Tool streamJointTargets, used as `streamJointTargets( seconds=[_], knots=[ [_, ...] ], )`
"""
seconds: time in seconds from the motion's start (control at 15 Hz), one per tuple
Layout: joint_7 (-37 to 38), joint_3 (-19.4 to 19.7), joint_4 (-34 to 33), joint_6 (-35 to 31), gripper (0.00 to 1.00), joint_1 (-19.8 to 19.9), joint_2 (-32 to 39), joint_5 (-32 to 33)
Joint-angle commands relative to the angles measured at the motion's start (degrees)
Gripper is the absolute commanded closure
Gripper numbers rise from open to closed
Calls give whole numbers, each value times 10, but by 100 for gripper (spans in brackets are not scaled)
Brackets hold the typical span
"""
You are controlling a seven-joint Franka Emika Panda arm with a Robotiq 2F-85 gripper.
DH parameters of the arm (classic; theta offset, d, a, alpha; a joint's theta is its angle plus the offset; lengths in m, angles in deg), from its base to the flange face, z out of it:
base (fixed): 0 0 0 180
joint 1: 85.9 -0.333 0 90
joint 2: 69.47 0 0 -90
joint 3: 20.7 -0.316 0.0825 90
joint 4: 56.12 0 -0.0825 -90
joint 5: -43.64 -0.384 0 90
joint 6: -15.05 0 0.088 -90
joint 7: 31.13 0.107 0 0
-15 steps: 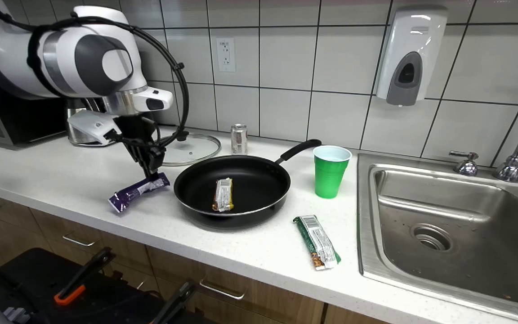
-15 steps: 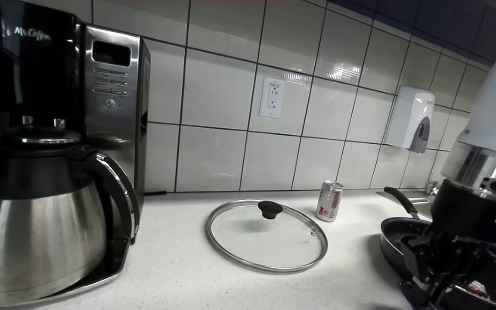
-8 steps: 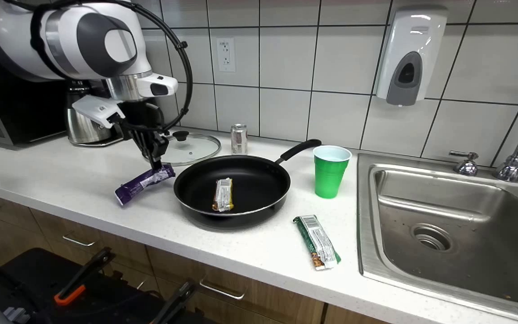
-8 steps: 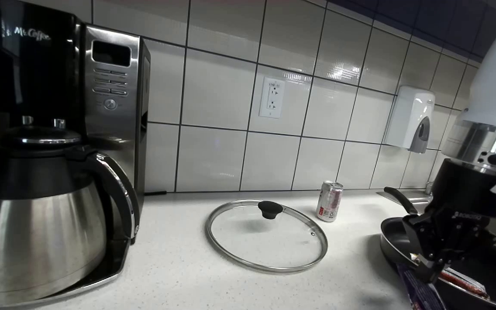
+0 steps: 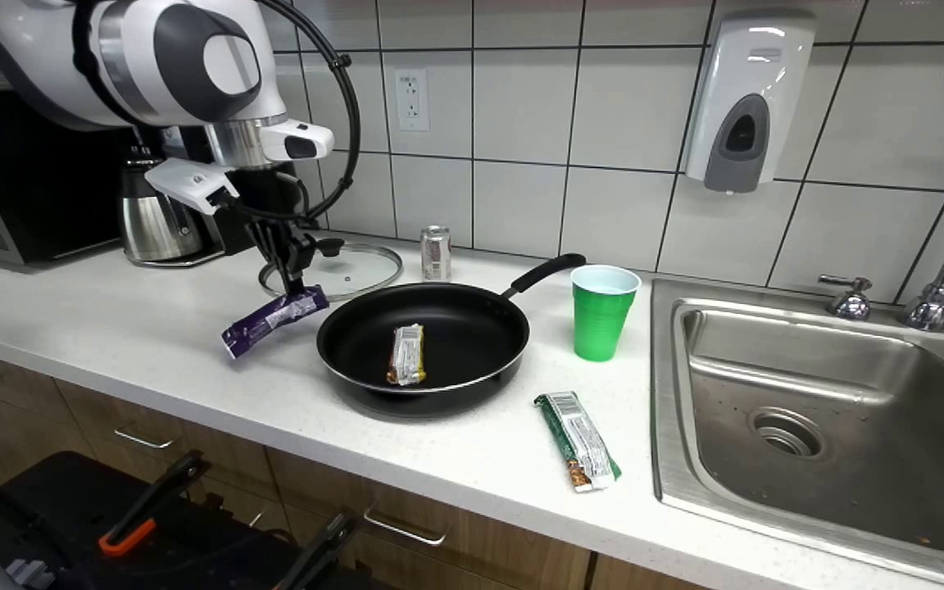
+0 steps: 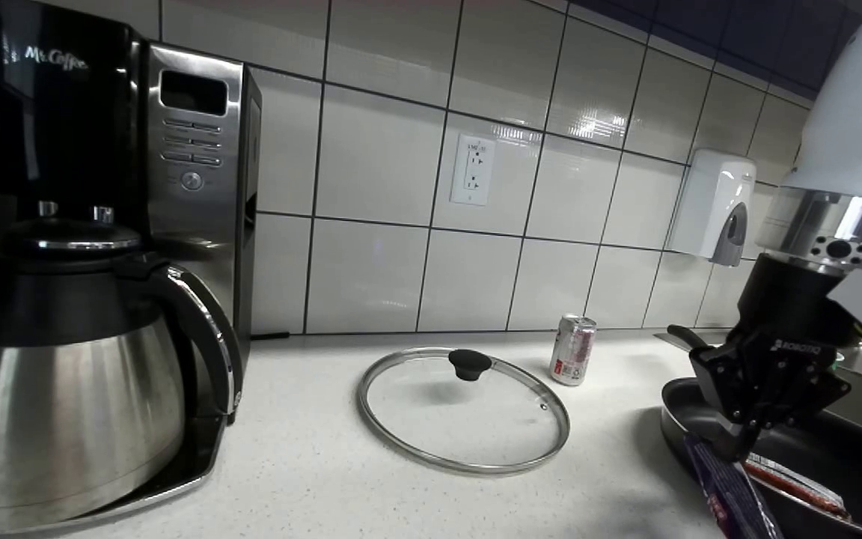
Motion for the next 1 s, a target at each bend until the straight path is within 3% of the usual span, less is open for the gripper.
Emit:
streamJointTargets(
  seconds=[0.0, 0.93],
  knots=[
    [-2, -5, -16, 37, 100, 18, -17, 6],
    [-51, 53, -25, 51, 100, 100, -75, 12]
  ],
)
